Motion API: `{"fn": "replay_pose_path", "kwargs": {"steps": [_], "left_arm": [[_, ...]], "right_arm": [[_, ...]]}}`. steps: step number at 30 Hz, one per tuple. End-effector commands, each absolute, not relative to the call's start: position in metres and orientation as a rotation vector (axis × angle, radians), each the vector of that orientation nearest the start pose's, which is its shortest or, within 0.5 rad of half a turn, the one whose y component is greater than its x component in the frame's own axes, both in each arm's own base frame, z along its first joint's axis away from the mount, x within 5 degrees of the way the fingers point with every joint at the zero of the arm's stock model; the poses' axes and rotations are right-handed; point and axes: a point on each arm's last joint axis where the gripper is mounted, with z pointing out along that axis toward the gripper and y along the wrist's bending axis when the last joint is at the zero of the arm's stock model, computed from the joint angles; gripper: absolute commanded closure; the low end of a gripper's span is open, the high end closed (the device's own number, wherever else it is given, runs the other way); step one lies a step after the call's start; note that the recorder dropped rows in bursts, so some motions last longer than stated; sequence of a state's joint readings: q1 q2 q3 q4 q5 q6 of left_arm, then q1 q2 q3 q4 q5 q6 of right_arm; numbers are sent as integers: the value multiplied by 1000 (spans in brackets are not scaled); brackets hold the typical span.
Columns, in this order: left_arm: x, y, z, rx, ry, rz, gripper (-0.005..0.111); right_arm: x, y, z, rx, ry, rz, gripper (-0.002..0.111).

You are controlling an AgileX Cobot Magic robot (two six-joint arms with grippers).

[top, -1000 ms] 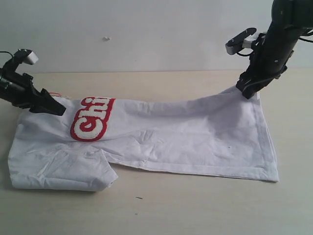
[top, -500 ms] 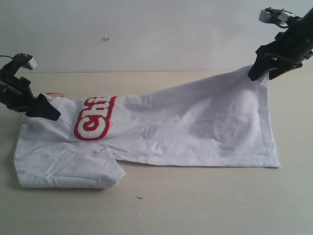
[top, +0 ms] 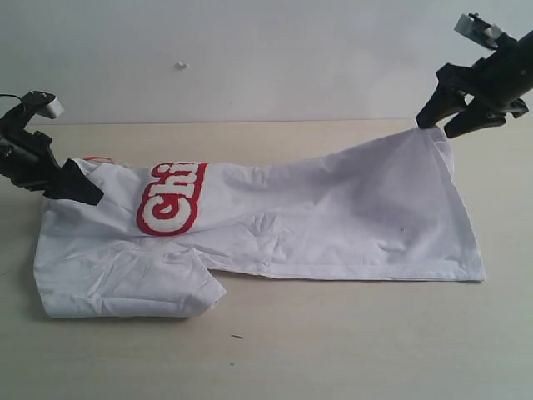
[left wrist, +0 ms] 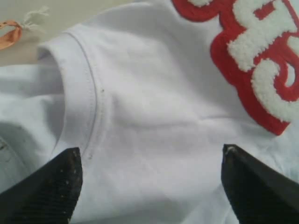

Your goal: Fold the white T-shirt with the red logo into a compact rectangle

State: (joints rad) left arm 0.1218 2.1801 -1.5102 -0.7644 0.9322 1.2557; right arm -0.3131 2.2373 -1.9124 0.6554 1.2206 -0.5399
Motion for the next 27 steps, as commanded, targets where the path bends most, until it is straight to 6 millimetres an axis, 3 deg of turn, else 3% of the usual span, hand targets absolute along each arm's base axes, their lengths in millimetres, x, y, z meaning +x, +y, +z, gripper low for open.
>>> {"fn": "replay_pose_path", "kwargs": {"steps": [1, 5, 12, 23, 27], "left_arm": [[434, 0, 141, 876, 2486, -615, 29], [434, 0, 141, 876, 2486, -615, 29], [434, 0, 141, 876, 2486, -615, 29], [434, 0, 141, 876, 2486, -615, 29], [435, 0, 141, 873, 2485, -607, 29]], "right_arm": [[470, -94, 238, -5, 2580, 768, 48], [473, -97, 248, 14, 2570, 734, 49], [471, -106, 240, 83, 2650, 585, 50], [466, -133, 250, 239, 2509, 781, 50], [467, -134, 253, 246, 2466, 827, 50]]}}
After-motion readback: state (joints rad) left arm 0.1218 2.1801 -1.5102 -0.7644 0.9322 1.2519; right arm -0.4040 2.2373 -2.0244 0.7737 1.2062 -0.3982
